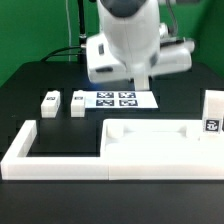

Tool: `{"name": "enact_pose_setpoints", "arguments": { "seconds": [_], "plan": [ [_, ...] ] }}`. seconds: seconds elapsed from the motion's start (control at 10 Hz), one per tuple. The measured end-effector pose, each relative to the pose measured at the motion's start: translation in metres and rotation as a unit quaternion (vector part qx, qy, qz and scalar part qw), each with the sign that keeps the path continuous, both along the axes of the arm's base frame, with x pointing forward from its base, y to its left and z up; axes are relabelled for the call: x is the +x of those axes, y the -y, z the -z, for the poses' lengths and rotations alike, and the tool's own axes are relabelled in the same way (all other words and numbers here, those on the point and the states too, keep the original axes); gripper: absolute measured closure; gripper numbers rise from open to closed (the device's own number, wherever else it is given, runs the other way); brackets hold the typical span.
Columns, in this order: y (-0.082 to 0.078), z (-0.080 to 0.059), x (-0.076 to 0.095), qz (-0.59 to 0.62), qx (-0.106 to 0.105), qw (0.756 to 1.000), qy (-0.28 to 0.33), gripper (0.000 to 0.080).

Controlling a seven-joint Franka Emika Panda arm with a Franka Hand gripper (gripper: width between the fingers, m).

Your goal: Assemble desk

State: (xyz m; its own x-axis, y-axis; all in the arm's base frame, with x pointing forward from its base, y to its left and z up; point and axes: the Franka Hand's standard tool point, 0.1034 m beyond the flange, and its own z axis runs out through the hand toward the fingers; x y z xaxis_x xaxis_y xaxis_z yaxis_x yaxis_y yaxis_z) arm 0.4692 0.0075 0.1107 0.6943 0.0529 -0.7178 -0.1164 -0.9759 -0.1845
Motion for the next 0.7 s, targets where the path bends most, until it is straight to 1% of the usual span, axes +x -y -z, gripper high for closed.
{"name": "enact_pose_setpoints", "arguments": {
  "seconds": [0.1, 0.2, 0.3, 0.4, 0.5, 0.6, 0.7],
  "plan": [
    [0.001, 0.005, 0.008, 0.005, -0.009, 0.999, 0.048, 0.0509],
    [0.002, 0.003, 0.004, 0.009, -0.013, 0.998, 0.069, 0.0509],
    [0.004, 0.004, 0.009, 0.013, -0.02, 0.994, 0.102, 0.0509],
    [0.006, -0.001, 0.012, 0.015, -0.023, 0.99, 0.138, 0.0509],
    [0.012, -0.029, 0.022, 0.011, -0.013, 0.986, 0.167, 0.0509],
    [0.019, -0.056, 0.043, 0.012, -0.014, 0.978, 0.207, 0.0509],
    [0.023, -0.07, 0.062, 0.009, -0.014, 0.971, 0.24, 0.0509]
  ]
}}
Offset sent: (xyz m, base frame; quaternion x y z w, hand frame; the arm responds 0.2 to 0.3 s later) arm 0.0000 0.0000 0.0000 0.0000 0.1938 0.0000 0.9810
